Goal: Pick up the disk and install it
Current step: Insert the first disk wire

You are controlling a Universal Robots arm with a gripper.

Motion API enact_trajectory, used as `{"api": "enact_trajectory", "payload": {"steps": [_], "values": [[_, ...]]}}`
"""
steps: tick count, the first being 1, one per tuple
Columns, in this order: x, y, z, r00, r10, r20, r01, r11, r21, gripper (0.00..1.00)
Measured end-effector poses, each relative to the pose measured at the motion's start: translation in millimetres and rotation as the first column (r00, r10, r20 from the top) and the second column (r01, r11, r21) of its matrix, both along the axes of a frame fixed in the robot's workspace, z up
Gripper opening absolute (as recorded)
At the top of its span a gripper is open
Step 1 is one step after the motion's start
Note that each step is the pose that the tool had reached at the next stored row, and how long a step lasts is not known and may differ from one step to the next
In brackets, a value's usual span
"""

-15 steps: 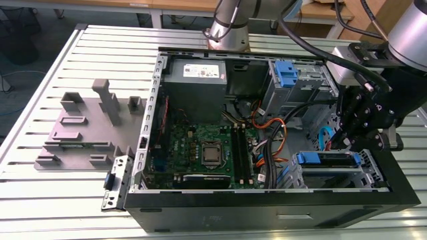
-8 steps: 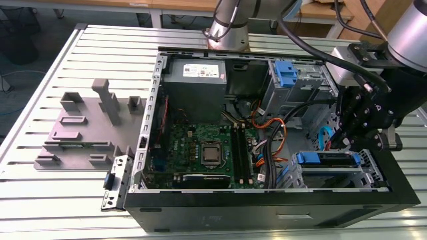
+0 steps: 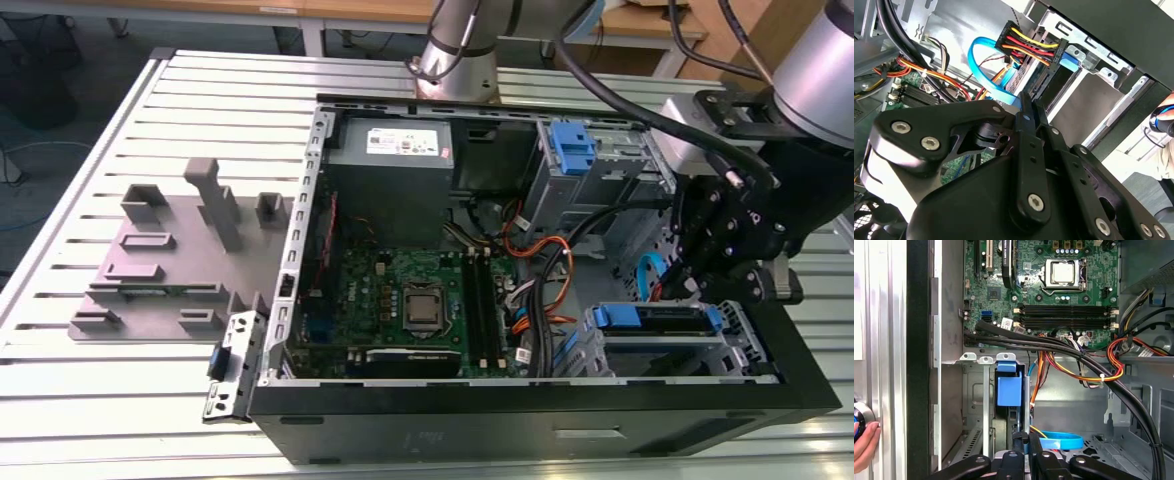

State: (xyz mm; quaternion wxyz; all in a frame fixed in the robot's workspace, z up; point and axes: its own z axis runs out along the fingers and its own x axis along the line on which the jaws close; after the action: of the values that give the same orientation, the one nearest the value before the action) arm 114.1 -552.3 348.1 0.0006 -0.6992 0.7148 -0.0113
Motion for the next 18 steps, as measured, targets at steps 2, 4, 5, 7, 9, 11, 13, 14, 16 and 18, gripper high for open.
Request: {"api": "enact_trajectory", "payload": {"steps": [2, 4, 5, 7, 9, 11, 13, 14, 16, 18], "values": [[-0.1, -0.8, -0.5, 1.0000, 0.000, 0.0000, 0.000, 1.0000, 0.0000, 0.16], [-0.1, -0.8, -0.6, 1.0000, 0.000, 0.0000, 0.000, 1.0000, -0.0001, 0.16], [-0.1, -0.8, -0.6, 1.0000, 0.000, 0.0000, 0.000, 1.0000, -0.0001, 0.16], [-0.1, -1.1, -0.7, 1.0000, 0.000, 0.0000, 0.000, 1.0000, -0.0001, 0.16], [-0.2, -3.0, -0.8, 1.0000, 0.000, 0.0000, 0.000, 1.0000, 0.0001, 0.16], [-0.2, -5.5, -0.9, 1.0000, 0.000, 0.0000, 0.000, 1.0000, 0.0052, 0.16], [-0.1, -7.2, -1.3, 1.0000, 0.000, 0.0000, 0.000, 0.9999, 0.0173, 0.16], [-0.1, -7.5, -1.5, 1.0000, 0.000, 0.0000, 0.000, 0.9996, 0.0273, 0.16], [-0.1, -8.1, -1.9, 1.0000, 0.001, 0.0001, -0.001, 0.9988, 0.0484, 0.16], [-0.1, -9.1, -2.2, 1.0000, 0.002, 0.0004, -0.002, 0.9980, 0.0630, 0.16]]}}
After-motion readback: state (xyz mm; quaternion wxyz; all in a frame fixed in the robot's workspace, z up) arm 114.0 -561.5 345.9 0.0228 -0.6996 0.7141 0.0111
